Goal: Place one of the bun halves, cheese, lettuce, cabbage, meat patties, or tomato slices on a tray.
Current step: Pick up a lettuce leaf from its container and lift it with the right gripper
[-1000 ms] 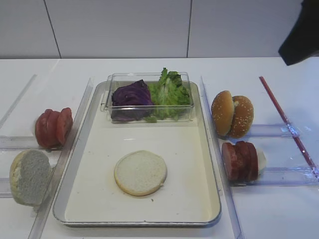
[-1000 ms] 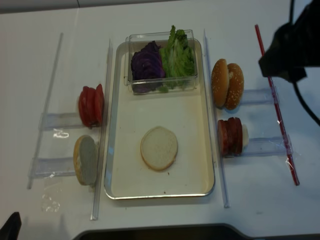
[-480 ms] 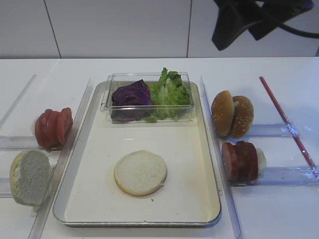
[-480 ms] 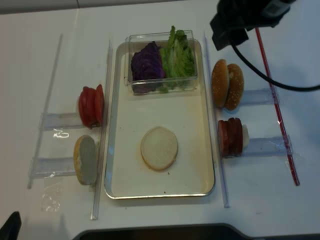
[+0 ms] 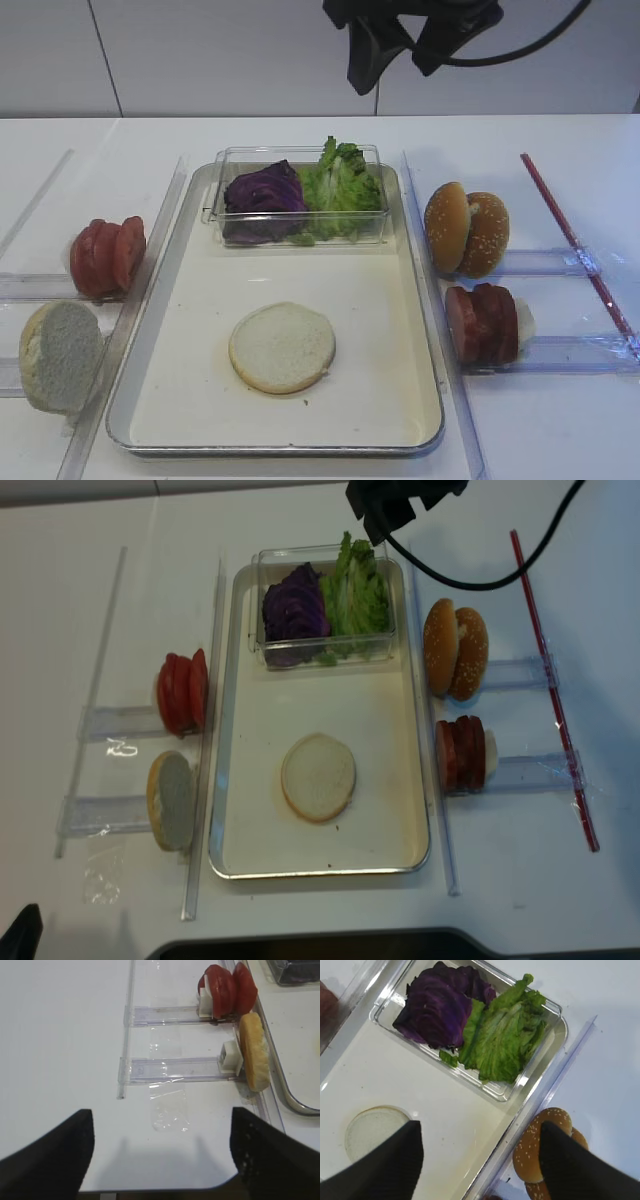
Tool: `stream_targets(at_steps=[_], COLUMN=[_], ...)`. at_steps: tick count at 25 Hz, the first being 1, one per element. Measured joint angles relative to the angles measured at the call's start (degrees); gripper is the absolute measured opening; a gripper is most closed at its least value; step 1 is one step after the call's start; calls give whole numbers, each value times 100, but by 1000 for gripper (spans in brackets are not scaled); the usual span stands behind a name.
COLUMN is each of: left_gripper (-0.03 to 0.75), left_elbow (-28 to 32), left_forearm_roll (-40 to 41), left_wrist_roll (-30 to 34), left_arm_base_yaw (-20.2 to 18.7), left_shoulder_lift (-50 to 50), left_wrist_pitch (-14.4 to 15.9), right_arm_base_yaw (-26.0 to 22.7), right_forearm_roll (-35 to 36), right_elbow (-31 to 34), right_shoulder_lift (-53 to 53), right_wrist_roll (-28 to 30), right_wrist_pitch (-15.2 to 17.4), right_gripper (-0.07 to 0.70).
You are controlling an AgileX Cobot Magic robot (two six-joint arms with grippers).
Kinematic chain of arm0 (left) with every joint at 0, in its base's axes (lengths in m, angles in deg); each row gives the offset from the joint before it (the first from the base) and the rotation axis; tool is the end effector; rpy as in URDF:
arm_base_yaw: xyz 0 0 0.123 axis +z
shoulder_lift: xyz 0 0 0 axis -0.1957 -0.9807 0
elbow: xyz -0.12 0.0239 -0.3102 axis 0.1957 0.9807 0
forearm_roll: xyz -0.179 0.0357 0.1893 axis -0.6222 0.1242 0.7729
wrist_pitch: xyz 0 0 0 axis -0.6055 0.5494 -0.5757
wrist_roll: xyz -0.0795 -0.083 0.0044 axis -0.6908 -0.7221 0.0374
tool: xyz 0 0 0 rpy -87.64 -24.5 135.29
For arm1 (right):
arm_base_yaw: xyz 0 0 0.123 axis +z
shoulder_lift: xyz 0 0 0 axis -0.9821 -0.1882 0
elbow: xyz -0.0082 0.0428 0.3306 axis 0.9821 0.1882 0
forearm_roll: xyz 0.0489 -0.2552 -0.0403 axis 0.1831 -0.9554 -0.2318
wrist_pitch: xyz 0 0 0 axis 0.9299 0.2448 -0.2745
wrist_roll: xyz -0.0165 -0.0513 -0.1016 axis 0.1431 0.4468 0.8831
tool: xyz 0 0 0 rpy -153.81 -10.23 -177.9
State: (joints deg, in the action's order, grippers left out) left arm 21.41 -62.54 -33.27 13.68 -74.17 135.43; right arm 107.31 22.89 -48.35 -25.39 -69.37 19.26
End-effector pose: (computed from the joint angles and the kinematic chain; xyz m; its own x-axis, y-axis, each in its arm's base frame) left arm -0.0298 0.0035 0.2562 -0.5451 -0.0569 -0.8364 -0.0953 0.9954 -0.0056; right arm 0.3559 0.2046 0.4033 -0.7327 -0.4914 -0.4708 -0.5799 0.8129 0.0540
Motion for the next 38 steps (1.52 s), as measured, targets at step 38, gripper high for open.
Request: stream_targets(at_steps=[38], left_gripper=[555], left_elbow=[0], left_forearm_roll=[-2], left_wrist_roll=[0], left_arm_base_yaw=[0], left_shoulder_lift=[0], left_wrist_pitch=[0], right_arm_base_yaw=[0], right_forearm_roll=[-23], right_elbow=[-1539], right_shoulder_lift=[-2659], right_wrist_roll=[-11], right_wrist_pitch=[-256], right_gripper=[498])
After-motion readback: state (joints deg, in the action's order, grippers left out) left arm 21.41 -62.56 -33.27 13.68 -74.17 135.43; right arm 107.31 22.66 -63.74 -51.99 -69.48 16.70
